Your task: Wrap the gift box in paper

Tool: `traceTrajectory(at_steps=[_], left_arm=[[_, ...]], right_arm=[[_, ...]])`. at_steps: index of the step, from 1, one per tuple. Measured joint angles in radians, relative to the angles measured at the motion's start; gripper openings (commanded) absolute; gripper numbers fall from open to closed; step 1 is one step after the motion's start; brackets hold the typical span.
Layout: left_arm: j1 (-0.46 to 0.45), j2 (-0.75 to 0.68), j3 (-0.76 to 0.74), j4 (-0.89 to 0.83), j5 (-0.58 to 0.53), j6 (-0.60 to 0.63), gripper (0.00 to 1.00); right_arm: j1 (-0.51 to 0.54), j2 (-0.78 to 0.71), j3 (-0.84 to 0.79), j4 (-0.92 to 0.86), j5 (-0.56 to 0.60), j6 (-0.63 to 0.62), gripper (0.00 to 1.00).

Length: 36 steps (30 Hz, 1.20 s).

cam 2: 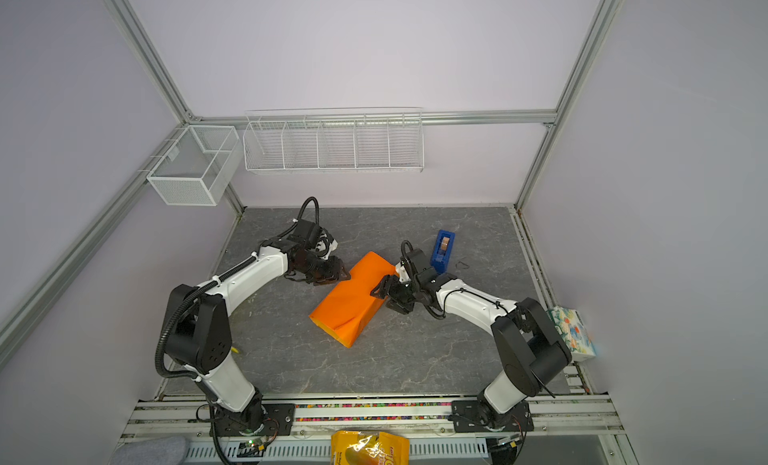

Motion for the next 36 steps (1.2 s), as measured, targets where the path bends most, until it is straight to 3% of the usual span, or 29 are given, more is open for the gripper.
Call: traceTrajectory(at_steps=[11, 27, 36], left_arm=[[0.024, 0.023, -0.041, 0.050, 0.100, 0.033, 0.55], [-0.001, -0.058, -0.165, 0.113, 0.176, -0.064, 0.53], [-0.010, -0.104, -0.187, 0.119, 0.082, -0.100, 0.53]], right_arm=[[-0.004, 0.154, 0.111, -0.004, -0.079, -0.021, 0.66], [-0.112, 0.264, 0.333, -0.249, -0.099, -0.250, 0.63], [-0.104, 0.225, 0.286, -0.307, -0.082, -0.321, 0.63]])
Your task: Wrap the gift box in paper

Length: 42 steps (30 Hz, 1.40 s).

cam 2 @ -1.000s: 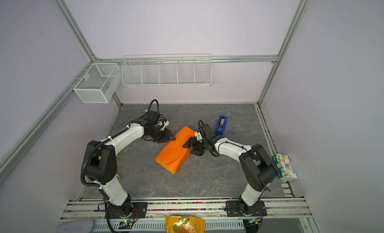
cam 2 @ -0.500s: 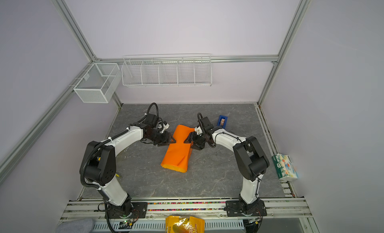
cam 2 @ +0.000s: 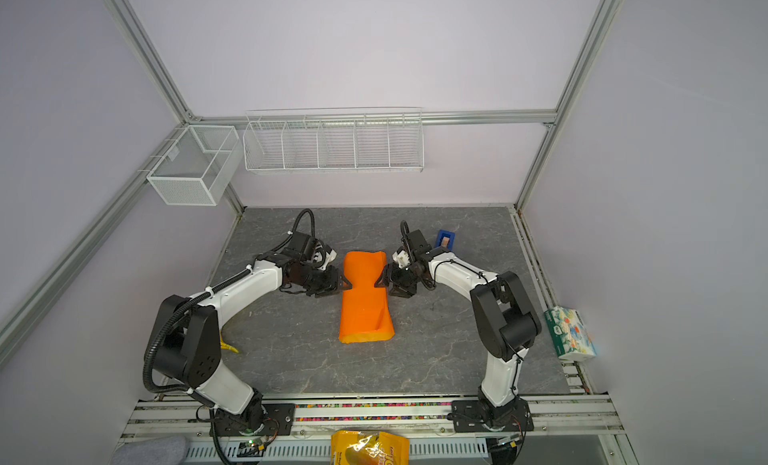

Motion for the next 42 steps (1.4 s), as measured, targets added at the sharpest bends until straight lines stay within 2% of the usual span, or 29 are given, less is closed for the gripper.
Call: traceTrajectory(at_steps=[11, 25, 35, 42], left_arm=[[-0.045, 0.083, 0.024, 0.012, -0.003, -0.018, 0.51], [-0.055, 0.229, 0.213, 0.025, 0.015, -0.026, 0.49], [-0.061, 0.219, 0.216, 0.013, -0.013, -0.020, 0.49], [-0.076, 0.080, 0.158, 0.004, -0.126, 0.016, 0.49]], right_arm=[[0.008, 0.003, 0.004, -0.002, 0.000, -0.028, 0.57], [-0.072, 0.052, 0.107, -0.074, 0.050, -0.098, 0.54], [-0.095, 0.062, 0.114, -0.110, 0.068, -0.138, 0.59], [-0.093, -0.042, 0.056, -0.129, 0.113, -0.160, 0.67]])
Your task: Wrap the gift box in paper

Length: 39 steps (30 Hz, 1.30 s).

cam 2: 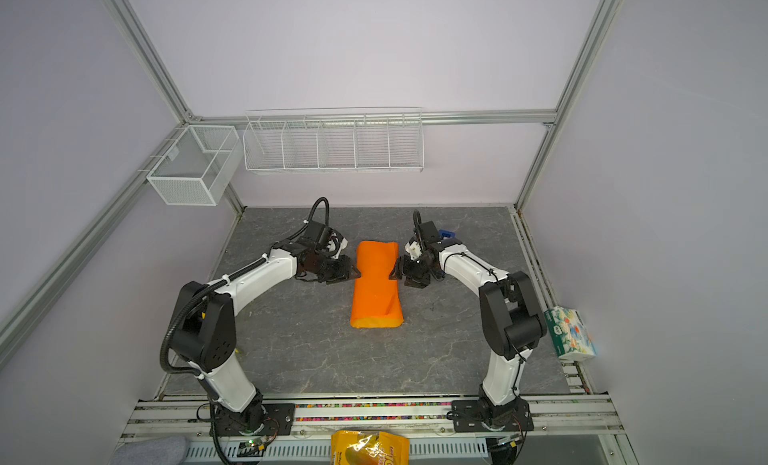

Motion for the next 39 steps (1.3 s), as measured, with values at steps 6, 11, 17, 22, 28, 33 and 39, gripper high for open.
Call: traceTrajectory(at_steps=[6, 11, 17, 22, 28, 33, 39], left_arm=[[-0.044, -0.126, -0.132, 0.041, -0.050, 0.002, 0.56], [-0.079, -0.180, -0.257, 0.101, -0.069, -0.025, 0.68], [-0.108, -0.181, -0.319, 0.173, -0.097, -0.048, 0.70], [-0.121, -0.167, -0.341, 0.235, -0.112, -0.063, 0.66], [-0.121, -0.136, -0.377, 0.293, -0.128, -0.083, 0.64], [-0.122, -0.119, -0.389, 0.334, -0.145, -0.097, 0.62], [-0.122, -0.079, -0.397, 0.379, -0.164, -0.105, 0.57]], right_arm=[[0.047, -0.148, -0.100, 0.013, 0.067, -0.016, 0.85], [0.127, -0.181, -0.153, 0.021, 0.143, -0.014, 0.86], [0.165, -0.178, -0.198, 0.067, 0.199, 0.003, 0.85], [0.177, -0.162, -0.243, 0.116, 0.234, 0.020, 0.83], [0.186, -0.148, -0.307, 0.193, 0.278, 0.047, 0.75], [0.198, -0.146, -0.360, 0.282, 0.326, 0.058, 0.70], [0.222, -0.146, -0.433, 0.410, 0.383, 0.059, 0.67]])
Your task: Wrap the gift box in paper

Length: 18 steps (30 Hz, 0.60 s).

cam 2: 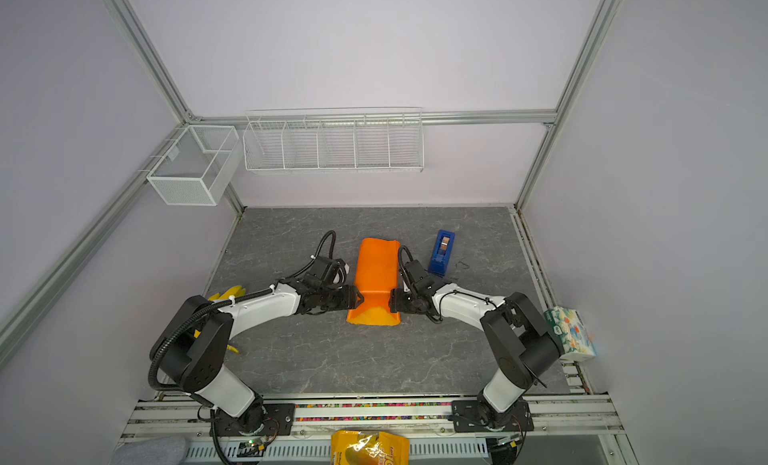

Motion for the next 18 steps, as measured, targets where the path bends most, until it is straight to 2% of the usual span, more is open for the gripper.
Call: traceTrajectory(at_steps=[13, 18], left_arm=[[0.000, 0.044, -0.007, 0.058, -0.004, -0.018, 0.51], [0.000, 0.053, -0.007, 0.063, -0.004, -0.019, 0.50]], right_arm=[[0.061, -0.014, -0.105, 0.246, 0.146, -0.038, 0.60], [0.079, -0.011, -0.105, 0.313, 0.169, -0.061, 0.48]])
